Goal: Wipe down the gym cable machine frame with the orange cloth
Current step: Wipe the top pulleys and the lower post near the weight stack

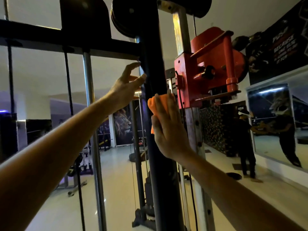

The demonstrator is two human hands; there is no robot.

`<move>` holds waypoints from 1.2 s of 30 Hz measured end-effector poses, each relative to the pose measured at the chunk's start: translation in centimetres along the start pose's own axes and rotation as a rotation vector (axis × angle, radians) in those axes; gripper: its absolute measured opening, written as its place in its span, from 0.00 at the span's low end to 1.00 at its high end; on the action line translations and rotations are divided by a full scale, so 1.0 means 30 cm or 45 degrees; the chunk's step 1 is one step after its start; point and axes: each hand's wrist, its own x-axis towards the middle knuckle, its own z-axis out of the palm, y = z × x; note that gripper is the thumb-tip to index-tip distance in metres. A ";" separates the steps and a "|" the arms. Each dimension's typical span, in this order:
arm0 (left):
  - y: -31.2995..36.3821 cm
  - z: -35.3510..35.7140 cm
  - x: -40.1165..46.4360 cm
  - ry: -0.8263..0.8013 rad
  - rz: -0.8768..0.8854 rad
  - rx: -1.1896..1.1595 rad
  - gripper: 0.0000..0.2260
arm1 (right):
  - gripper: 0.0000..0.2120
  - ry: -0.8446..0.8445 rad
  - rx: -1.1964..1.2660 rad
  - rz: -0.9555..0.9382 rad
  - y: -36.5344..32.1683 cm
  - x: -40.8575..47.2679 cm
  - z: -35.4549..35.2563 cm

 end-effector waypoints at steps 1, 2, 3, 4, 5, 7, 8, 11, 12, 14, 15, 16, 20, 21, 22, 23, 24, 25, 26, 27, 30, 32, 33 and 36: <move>0.005 0.005 -0.001 -0.016 -0.037 -0.064 0.22 | 0.29 0.016 0.002 0.012 -0.002 0.057 0.002; 0.010 0.007 0.001 -0.027 -0.078 -0.118 0.21 | 0.29 0.047 0.000 0.021 -0.003 0.129 0.001; 0.015 0.009 0.003 -0.032 -0.117 -0.160 0.21 | 0.28 0.067 0.001 0.034 -0.006 0.200 -0.001; 0.016 0.006 0.010 -0.032 -0.149 -0.188 0.20 | 0.29 0.084 -0.005 0.050 -0.008 0.262 -0.004; 0.012 0.001 0.015 -0.029 -0.169 -0.205 0.20 | 0.29 0.090 -0.024 0.060 -0.010 0.304 -0.005; 0.000 -0.006 0.016 -0.032 -0.186 -0.233 0.19 | 0.30 0.094 -0.073 0.037 -0.019 0.296 -0.002; -0.005 -0.005 0.010 -0.044 -0.190 -0.255 0.19 | 0.30 0.098 -0.111 0.005 -0.023 0.249 0.003; -0.020 0.006 -0.014 -0.086 -0.190 -0.281 0.18 | 0.28 0.043 -0.192 -0.055 -0.028 0.009 0.015; -0.019 0.007 -0.025 -0.103 -0.192 -0.279 0.19 | 0.27 0.014 -0.191 -0.056 -0.027 -0.074 0.015; -0.014 0.002 -0.045 -0.136 -0.192 -0.261 0.21 | 0.27 -0.016 -0.160 -0.016 -0.024 -0.165 0.015; -0.010 -0.001 -0.053 -0.149 -0.191 -0.252 0.22 | 0.27 -0.023 -0.143 0.002 -0.023 -0.159 0.015; -0.004 -0.003 -0.059 -0.158 -0.194 -0.250 0.22 | 0.27 -0.015 -0.138 0.009 -0.024 -0.121 0.015; 0.004 -0.006 -0.071 -0.174 -0.206 -0.285 0.19 | 0.27 0.071 -0.184 0.010 -0.038 0.108 0.021; -0.004 -0.007 -0.071 -0.174 -0.208 -0.297 0.17 | 0.28 0.090 -0.200 0.022 -0.041 0.128 0.025; -0.017 -0.007 -0.073 -0.180 -0.207 -0.301 0.16 | 0.28 0.103 -0.210 0.032 -0.043 0.116 0.032; -0.031 -0.007 -0.077 -0.190 -0.204 -0.304 0.18 | 0.27 0.113 -0.219 0.044 -0.048 0.074 0.041; -0.047 -0.004 -0.082 -0.204 -0.201 -0.308 0.20 | 0.27 0.114 -0.219 0.060 -0.053 0.005 0.049; -0.065 0.000 -0.088 -0.220 -0.202 -0.315 0.22 | 0.27 0.103 -0.207 0.075 -0.059 -0.079 0.053; -0.081 0.006 -0.097 -0.236 -0.203 -0.319 0.24 | 0.27 0.075 -0.184 0.088 -0.059 -0.171 0.056; -0.095 0.014 -0.108 -0.249 -0.205 -0.322 0.25 | 0.27 0.032 -0.151 0.104 -0.060 -0.258 0.054; -0.122 0.039 -0.144 -0.253 -0.210 -0.337 0.27 | 0.27 -0.049 -0.059 0.141 -0.054 -0.364 0.039; -0.129 0.058 -0.166 -0.239 -0.229 -0.350 0.28 | 0.27 -0.015 0.019 0.159 -0.056 -0.286 0.030; -0.134 0.066 -0.175 -0.229 -0.236 -0.357 0.28 | 0.27 0.013 0.047 0.176 -0.063 -0.220 0.023; -0.154 0.078 -0.198 -0.218 -0.249 -0.372 0.27 | 0.26 0.072 0.076 0.227 -0.079 -0.040 0.008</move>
